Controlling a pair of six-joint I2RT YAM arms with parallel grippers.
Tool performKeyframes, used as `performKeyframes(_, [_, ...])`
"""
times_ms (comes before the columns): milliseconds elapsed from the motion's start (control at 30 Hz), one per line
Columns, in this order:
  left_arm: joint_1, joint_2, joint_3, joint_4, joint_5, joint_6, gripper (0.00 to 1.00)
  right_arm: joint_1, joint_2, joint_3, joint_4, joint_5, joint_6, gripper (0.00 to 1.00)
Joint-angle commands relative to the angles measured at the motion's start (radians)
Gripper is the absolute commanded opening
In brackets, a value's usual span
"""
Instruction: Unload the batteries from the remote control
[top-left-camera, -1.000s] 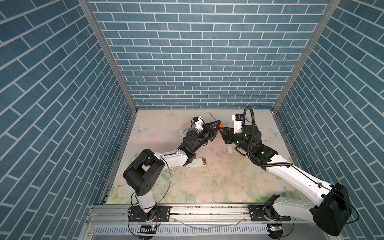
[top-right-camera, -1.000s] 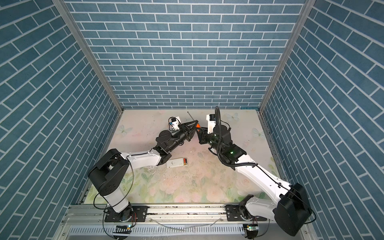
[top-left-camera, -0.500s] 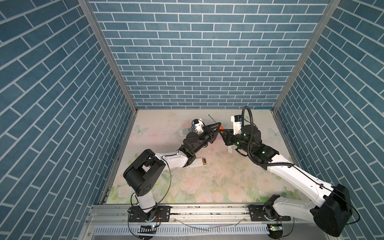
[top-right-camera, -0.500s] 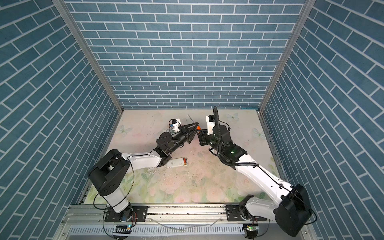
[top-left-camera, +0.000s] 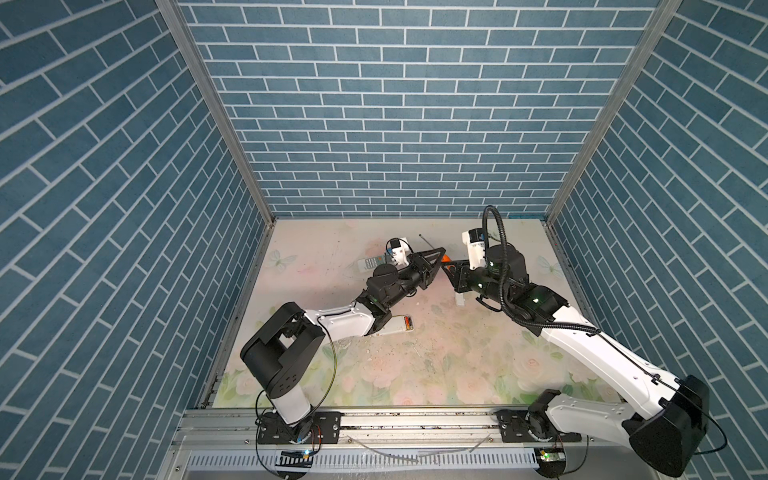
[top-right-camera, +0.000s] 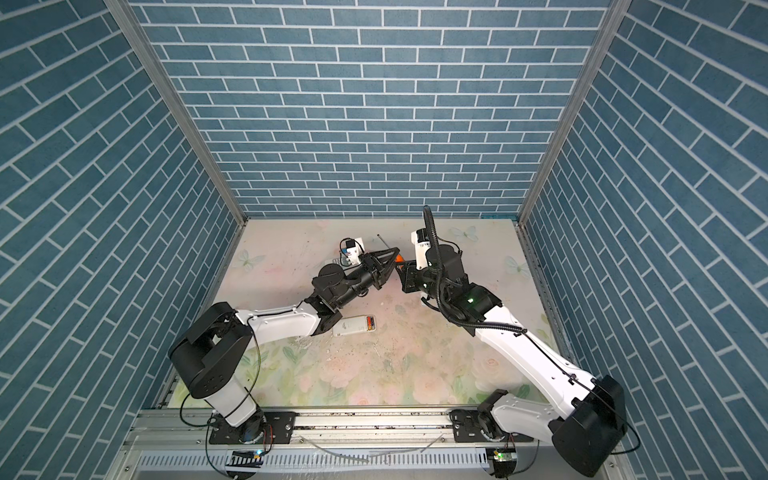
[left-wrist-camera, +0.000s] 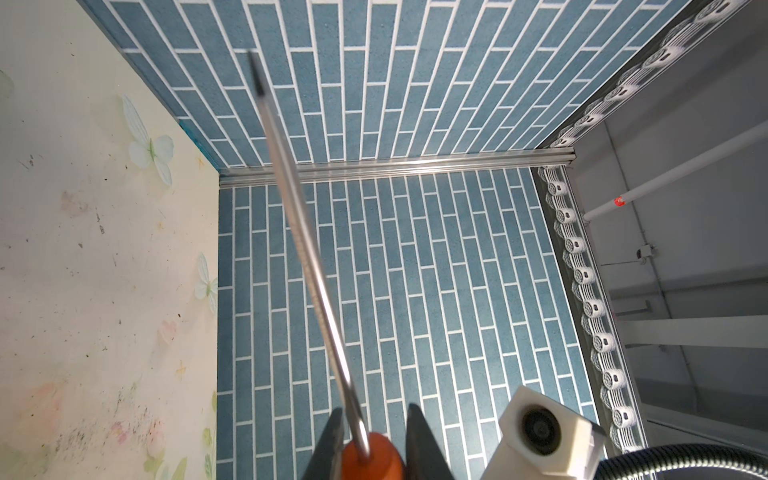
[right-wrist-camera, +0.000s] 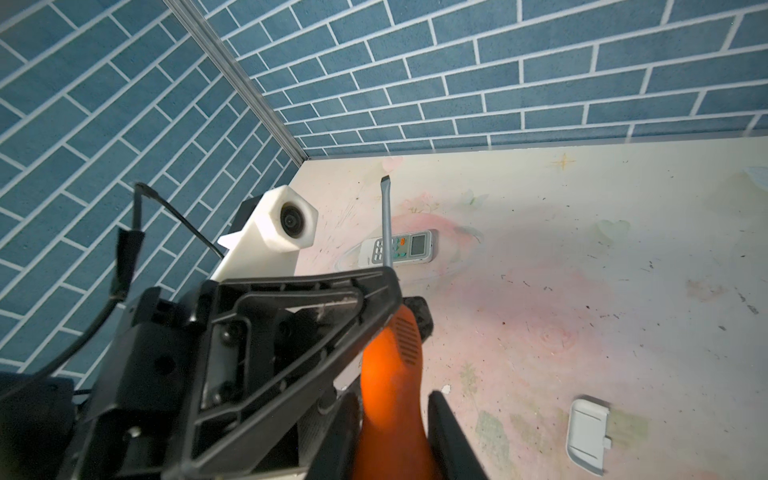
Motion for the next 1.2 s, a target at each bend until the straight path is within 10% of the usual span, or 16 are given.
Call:
performKeyframes(0, [-0.017,-0.025,-0.041,-0.071,0.065,0.111,0.27,-0.015,-0.029,0.087,-0.03,0.075,-0.012,0.0])
performKeyframes(567, [0.072,-0.258,-0.236,-0.236,0.032,0.223,0.38,-0.014,-0.06,0.182,-0.424,0.047,0.006,0.0])
performKeyframes(900, [0.166,-0.621,-0.168,-1.178,-0.036,0.635,0.5,0.035,-0.006,0.386,-0.913,-0.066,0.084,0.0])
performKeyframes(1167, [0.176,-0.572,-0.17,-1.375,-0.037,0.806,0.53,0.093,0.092,0.506,-1.144,-0.187,0.241,0.0])
